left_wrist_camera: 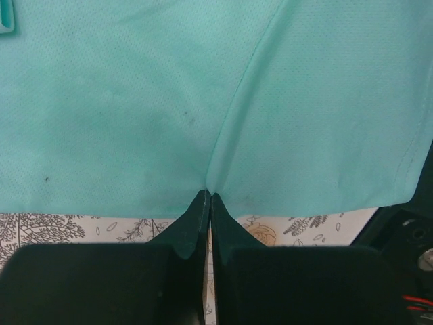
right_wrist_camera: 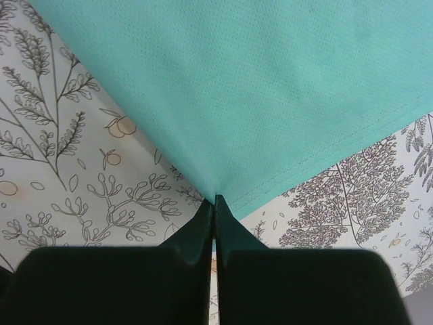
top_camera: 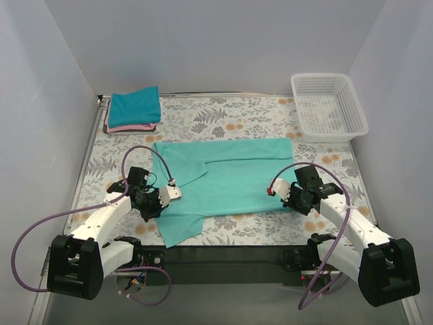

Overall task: Fold and stack the t-shirts
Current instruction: Fold the tshirt

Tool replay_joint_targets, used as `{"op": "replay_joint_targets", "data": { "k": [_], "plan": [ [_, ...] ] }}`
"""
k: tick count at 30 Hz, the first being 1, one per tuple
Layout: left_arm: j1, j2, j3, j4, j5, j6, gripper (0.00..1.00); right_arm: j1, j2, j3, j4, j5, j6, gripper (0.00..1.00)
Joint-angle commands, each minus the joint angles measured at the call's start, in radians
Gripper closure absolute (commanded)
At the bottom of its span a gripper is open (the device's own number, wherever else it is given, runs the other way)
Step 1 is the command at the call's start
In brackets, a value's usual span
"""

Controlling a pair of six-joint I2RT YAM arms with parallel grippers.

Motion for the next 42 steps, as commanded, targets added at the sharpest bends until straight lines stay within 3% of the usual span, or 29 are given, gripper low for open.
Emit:
{"op": "replay_joint_targets", "data": {
  "k": [1, 13, 32, 42],
  "plan": [
    [0.007, -0.025, 0.048, -0.092, 0.003, -0.001, 1.00, 0.001, -0.043, 0.010, -0.098, -0.032, -0.012, 0.99],
    [0.081, 0.119, 0.292, -0.167, 0.097, -0.026, 1.00, -0.012, 0.014, 0.161, -0.138, -0.031, -0.079, 0.99],
    [0.144, 0.476, 0.611, -0.049, 0.111, -0.128, 1.00, -0.119, 0.476, 0.527, -0.110, -0.064, -0.171, 0.99],
    [0.145, 0.596, 0.662, -0.012, 0.099, -0.161, 1.00, -0.119, 0.643, 0.672, -0.103, -0.066, -0.162, 0.99]
  ]
}}
